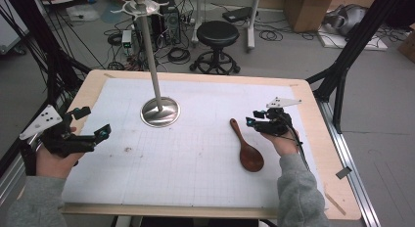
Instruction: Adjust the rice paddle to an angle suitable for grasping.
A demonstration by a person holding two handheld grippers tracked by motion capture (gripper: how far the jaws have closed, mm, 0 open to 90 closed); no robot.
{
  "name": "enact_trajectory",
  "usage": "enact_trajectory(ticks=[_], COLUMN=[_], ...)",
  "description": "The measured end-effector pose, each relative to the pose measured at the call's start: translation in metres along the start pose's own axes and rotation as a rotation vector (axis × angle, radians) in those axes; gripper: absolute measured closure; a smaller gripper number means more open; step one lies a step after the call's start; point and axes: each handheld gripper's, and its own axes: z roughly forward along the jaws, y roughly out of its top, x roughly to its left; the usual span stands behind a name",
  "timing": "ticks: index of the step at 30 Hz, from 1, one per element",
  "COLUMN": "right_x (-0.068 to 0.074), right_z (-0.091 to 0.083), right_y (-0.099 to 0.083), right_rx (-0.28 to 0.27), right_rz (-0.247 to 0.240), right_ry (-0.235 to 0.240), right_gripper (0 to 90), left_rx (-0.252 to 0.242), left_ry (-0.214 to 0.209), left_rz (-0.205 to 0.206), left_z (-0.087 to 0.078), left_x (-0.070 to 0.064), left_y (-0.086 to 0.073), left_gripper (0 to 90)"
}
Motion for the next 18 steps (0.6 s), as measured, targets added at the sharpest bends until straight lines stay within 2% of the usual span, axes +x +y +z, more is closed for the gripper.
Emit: enact_trajectory(ticks=[1,2,4,6,9,10,14,18], right_x=[0.001,0.001,0.001,0.002,0.001,0.0,0.0,0.002], right_z=[0.002,0.002,0.008,0.011,0.016,0.018,0.025,0.032], right_y=[-0.001,-0.001,-0.003,-0.006,-0.009,-0.012,-0.017,-0.018], right_rx=[0.011,0.011,0.034,0.031,0.05,0.061,0.098,0.115], right_rz=[0.003,0.003,-0.012,-0.013,-0.005,-0.007,0.0,-0.025], right_ry=[0.004,0.004,-0.008,-0.019,-0.016,-0.013,-0.004,0.003], right_gripper=[61.5,61.5,71.0,76.9,80.9,85.3,89.0,89.1], left_rx=[0.0,0.0,0.003,0.003,0.004,0.007,0.009,0.01], left_ry=[0.0,0.0,0.001,0.002,0.002,0.001,-0.001,0.0], left_rz=[-0.001,-0.001,-0.002,-0.005,-0.007,-0.008,-0.008,-0.01], left_z=[0.0,0.0,0.0,0.0,0.0,0.0,0.0,0.0], left_x=[0.0,0.0,0.001,0.001,0.001,0.001,0.001,0.001], left_y=[0.0,0.0,-0.001,-0.002,-0.002,-0.003,-0.003,-0.003], left_gripper=[1.7,1.7,1.7,1.7,1.7,1.7,1.7,1.7])
